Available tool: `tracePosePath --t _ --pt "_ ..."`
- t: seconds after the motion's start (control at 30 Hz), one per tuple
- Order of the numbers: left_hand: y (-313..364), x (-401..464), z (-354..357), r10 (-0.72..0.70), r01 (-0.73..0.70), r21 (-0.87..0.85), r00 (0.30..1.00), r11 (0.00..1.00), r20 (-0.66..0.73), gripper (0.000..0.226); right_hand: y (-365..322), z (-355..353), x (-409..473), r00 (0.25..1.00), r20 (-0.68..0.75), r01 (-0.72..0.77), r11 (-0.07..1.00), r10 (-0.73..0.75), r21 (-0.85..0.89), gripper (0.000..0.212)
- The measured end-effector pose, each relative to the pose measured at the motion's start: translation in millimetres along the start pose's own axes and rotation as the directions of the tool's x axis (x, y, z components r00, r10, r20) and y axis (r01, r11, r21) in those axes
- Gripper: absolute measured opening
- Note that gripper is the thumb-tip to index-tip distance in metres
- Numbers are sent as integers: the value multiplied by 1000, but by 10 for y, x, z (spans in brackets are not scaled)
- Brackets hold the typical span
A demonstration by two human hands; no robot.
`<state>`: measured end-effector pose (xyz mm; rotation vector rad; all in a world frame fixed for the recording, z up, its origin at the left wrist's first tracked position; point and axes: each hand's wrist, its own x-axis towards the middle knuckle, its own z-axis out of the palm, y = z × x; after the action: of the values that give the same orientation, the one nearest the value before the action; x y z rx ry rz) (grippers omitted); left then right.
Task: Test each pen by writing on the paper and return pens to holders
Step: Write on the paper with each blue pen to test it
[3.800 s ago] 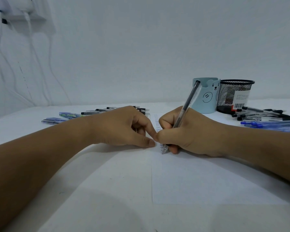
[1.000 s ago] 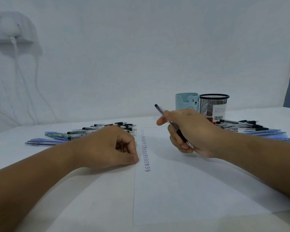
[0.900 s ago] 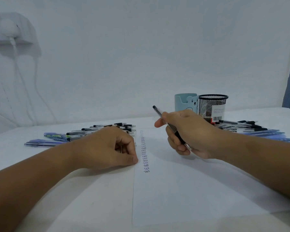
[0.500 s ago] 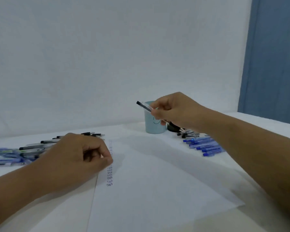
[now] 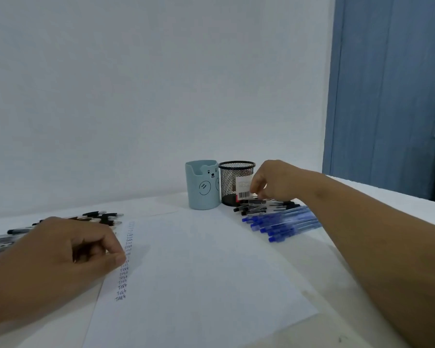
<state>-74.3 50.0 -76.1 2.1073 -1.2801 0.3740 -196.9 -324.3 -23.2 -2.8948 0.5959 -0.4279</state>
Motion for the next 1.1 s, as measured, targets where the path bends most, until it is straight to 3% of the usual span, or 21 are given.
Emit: tracePosePath --t 0.1,0.17,0.2,0.27,0.37,0.47,0.53,0.7,0.77,0.9,1.1 --pt "20 5 -31 -11 12 -39 1000 999 23 15 -102 -22 -37 999 -39 25 1000 -25 2 32" --pt "11 -11 -95 -10 14 -70 998 997 65 54 -269 -36 -71 995 -81 56 998 -57 -12 39" --pt "23 -7 -113 7 -3 -72 999 997 52 52 -383 -25 -93 992 -102 73 997 -74 -17 41" --pt "18 35 -170 -27 30 -37 997 999 76 13 -644 33 -157 982 -135 131 991 -133 -20 42" --pt "-56 102 -339 -55 49 82 996 995 67 19 -1090 189 -314 947 -126 303 952 -296 44 33" --pt "-216 119 -587 -194 190 78 980 979 47 14 -1497 365 -493 863 -116 505 853 -493 133 24" --pt "-455 110 -770 -280 272 171 960 947 20 18 -1740 506 -582 787 -112 617 769 -607 166 19" --pt "-892 -6 -1118 -477 463 306 878 832 -30 28 -2018 823 -720 577 -66 806 555 -814 205 22" --pt "-996 -78 -1190 -544 519 320 839 793 -14 30 -2032 881 -711 539 -68 829 515 -840 217 23" --pt "-1098 -158 -1231 -607 569 266 790 778 86 31 -2025 892 -695 534 -78 832 506 -842 226 22" --pt "-1103 -149 -1202 -494 470 181 862 864 117 18 -2027 892 -705 520 -74 841 495 -851 218 21"
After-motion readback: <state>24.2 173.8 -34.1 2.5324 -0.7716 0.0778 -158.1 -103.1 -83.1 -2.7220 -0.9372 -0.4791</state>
